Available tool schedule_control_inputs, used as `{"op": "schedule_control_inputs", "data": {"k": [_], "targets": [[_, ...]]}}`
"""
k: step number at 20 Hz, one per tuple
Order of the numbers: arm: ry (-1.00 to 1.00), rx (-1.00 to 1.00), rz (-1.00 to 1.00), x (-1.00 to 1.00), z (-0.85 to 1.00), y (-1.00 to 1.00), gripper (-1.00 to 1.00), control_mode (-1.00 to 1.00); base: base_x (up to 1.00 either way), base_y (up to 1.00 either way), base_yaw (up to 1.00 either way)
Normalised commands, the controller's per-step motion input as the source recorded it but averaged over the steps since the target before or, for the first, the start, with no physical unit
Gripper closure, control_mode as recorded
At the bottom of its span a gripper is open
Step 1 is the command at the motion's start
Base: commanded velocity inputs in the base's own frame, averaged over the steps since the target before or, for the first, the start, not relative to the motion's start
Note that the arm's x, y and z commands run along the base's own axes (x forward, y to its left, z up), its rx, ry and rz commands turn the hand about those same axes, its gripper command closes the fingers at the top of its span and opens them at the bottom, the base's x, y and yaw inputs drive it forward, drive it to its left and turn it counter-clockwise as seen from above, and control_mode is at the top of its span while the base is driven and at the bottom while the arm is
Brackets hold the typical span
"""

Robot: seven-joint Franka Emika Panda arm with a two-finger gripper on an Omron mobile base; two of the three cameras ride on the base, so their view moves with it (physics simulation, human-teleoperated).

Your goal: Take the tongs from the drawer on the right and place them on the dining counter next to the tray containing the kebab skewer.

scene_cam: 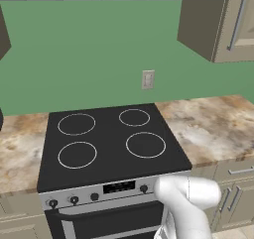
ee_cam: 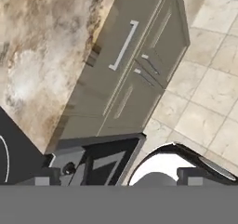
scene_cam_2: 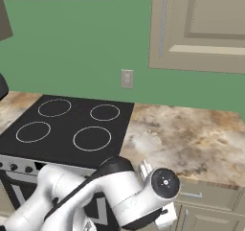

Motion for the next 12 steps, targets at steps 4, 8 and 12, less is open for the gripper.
{"op": "schedule_control_inputs", "data": {"k": [4, 8, 12], "targets": [[-0.48, 0.01, -0.24, -0.03, -0.40, -0.46, -1.00, -1.00, 0.00, 0.00, 0.00], [-0.57, 0.07, -0.24, 0.00, -0.29, -0.33, -1.00, -1.00, 0.00, 0.00, 0.00], [-0.36, 0.03, -0.13, 0.03, -0.16, -0.08, -1.00, -1.00, 0.00, 0.00, 0.00]]}}
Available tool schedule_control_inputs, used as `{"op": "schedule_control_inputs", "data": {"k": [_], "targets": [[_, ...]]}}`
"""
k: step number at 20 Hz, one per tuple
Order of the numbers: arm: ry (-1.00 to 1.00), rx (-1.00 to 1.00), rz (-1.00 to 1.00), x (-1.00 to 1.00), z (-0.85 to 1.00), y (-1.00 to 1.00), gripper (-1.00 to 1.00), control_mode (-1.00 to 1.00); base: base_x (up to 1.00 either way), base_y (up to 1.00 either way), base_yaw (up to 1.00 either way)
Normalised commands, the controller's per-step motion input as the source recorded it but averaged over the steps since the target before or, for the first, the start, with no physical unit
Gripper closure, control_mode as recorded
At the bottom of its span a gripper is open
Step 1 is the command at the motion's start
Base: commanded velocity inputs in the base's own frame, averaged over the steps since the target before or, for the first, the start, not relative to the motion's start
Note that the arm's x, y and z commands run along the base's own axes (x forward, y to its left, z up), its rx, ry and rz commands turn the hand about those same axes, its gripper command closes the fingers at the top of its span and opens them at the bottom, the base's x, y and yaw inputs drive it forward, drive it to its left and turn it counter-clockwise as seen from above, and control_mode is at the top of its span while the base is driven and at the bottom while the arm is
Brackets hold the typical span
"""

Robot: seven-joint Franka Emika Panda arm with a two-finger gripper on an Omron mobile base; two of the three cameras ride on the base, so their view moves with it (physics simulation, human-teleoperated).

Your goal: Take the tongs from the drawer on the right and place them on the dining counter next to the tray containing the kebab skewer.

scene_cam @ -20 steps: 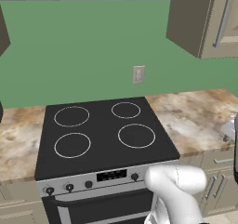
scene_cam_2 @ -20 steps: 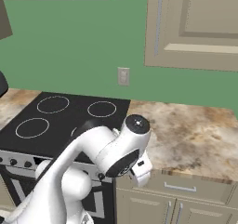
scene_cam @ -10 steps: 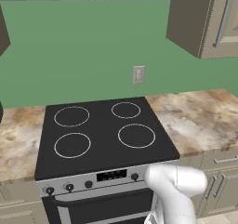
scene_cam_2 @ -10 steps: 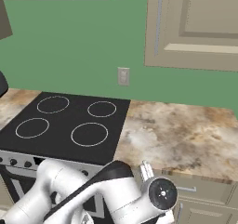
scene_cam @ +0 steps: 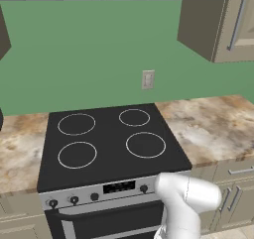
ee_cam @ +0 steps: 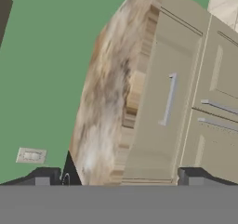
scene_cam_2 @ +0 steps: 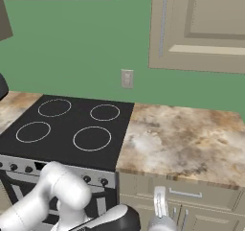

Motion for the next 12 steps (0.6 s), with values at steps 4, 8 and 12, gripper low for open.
{"op": "schedule_control_inputs", "data": {"k": [4, 8, 12], "targets": [[-0.07, 0.00, 0.00, 0.00, -0.02, 0.00, -1.00, -1.00, 0.00, 0.00, 0.00], [0.00, 0.00, 0.00, 0.00, 0.00, 0.00, -1.00, -1.00, 0.00, 0.00, 0.00], [0.00, 0.00, 0.00, 0.00, 0.00, 0.00, -1.00, -1.00, 0.00, 0.00, 0.00]]}}
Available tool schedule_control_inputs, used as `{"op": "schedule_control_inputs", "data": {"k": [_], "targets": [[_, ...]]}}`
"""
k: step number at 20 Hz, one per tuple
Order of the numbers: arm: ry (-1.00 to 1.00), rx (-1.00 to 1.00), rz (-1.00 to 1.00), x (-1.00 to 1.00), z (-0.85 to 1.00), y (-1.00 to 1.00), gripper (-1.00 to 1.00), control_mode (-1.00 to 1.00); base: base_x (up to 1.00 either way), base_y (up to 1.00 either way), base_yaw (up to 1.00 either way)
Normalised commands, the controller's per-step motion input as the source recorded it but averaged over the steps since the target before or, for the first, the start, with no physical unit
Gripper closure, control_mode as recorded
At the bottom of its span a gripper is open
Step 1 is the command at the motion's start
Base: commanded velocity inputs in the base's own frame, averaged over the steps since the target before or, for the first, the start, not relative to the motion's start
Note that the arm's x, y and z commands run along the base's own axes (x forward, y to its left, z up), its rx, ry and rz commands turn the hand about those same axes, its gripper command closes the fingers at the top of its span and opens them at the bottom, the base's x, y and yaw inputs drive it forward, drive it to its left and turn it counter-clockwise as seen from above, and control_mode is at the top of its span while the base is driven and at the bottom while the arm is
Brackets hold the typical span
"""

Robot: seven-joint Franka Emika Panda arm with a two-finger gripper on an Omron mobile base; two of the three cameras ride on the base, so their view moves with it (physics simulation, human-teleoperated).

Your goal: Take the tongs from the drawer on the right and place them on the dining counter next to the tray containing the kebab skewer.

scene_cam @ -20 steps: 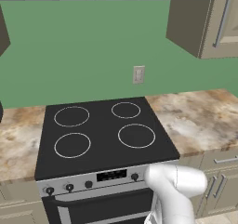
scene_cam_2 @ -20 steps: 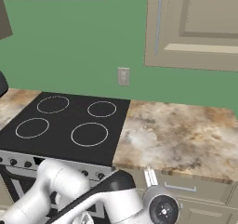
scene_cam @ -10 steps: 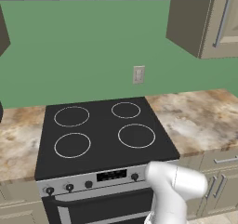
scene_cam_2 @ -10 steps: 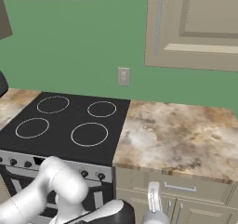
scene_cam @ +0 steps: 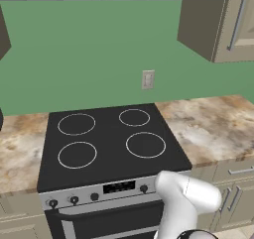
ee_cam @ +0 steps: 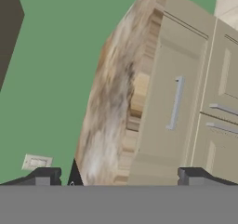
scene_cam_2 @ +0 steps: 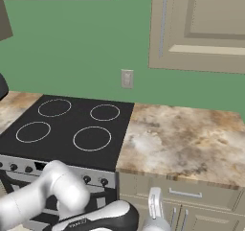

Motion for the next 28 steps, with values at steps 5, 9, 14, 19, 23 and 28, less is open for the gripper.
{"op": "schedule_control_inputs", "data": {"k": [5, 9, 14, 19, 23, 28], "targets": [[0.00, 0.00, 0.00, 0.00, 0.00, 0.00, -1.00, -1.00, 0.00, 0.00, 0.00], [0.00, 0.00, 0.00, 0.00, 0.00, 0.00, -1.00, -1.00, 0.00, 0.00, 0.00], [0.00, 0.00, 0.00, 0.00, -0.10, 0.00, -1.00, -1.00, 0.00, 0.00, 0.00], [-0.02, 0.08, 0.00, 0.03, -0.14, -0.11, -1.00, -1.00, 0.00, 0.00, 0.00], [-0.08, 0.20, 0.00, 0.00, -0.04, -0.22, -1.00, -1.00, 0.00, 0.00, 0.00], [-0.11, 0.13, 0.00, 0.00, -0.01, -0.50, -1.00, -1.00, 0.00, 0.00, 0.00]]}}
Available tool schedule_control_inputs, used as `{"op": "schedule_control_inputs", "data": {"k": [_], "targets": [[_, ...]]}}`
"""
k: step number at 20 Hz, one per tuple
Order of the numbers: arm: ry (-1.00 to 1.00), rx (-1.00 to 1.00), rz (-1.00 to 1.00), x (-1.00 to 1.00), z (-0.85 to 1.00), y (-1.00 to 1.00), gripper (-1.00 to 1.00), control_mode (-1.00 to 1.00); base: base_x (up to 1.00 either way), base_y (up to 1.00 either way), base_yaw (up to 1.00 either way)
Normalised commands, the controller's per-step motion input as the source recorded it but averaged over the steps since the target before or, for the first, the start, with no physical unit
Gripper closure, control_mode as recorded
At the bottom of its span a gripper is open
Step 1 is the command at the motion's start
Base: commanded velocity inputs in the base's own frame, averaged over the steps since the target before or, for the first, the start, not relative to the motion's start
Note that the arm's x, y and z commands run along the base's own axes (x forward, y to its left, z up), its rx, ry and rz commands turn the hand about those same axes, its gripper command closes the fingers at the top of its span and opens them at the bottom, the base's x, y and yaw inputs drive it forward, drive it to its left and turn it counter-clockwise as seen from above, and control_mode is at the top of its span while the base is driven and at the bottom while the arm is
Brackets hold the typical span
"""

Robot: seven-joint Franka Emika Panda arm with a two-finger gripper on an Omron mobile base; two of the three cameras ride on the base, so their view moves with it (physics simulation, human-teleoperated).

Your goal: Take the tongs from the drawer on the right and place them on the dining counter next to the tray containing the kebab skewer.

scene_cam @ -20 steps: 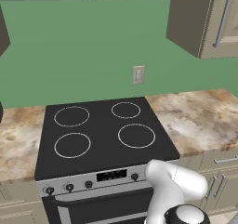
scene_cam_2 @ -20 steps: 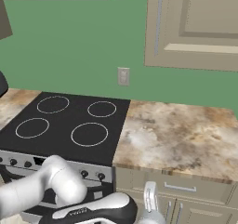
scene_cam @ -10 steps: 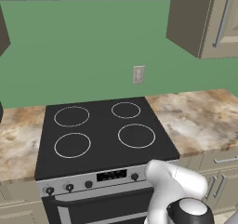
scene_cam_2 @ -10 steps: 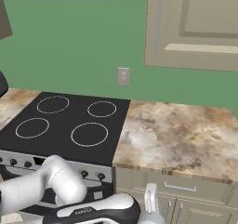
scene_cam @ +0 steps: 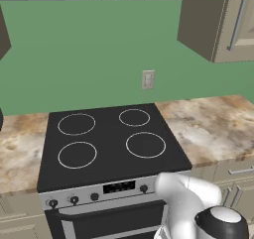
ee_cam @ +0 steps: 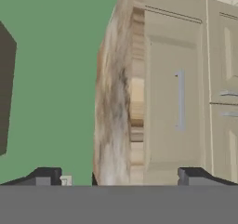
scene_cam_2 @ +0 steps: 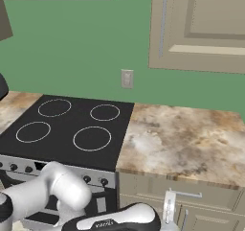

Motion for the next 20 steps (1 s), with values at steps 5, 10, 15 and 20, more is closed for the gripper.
{"op": "schedule_control_inputs", "data": {"k": [5, 10, 15, 20], "targets": [[-0.04, 0.07, 0.00, 0.10, -0.06, -0.77, -1.00, -1.00, 0.00, 0.00, 0.00], [-0.01, 0.04, 0.04, 0.03, -0.04, -0.36, -1.00, -1.00, 0.00, 0.00, 0.00], [0.00, 0.15, 0.04, 0.00, -0.06, -0.11, -1.00, -1.00, 0.00, 0.00, 0.00], [0.00, 0.01, 0.00, 0.19, 0.00, 0.00, -1.00, -1.00, 0.00, 0.00, 0.00]]}}
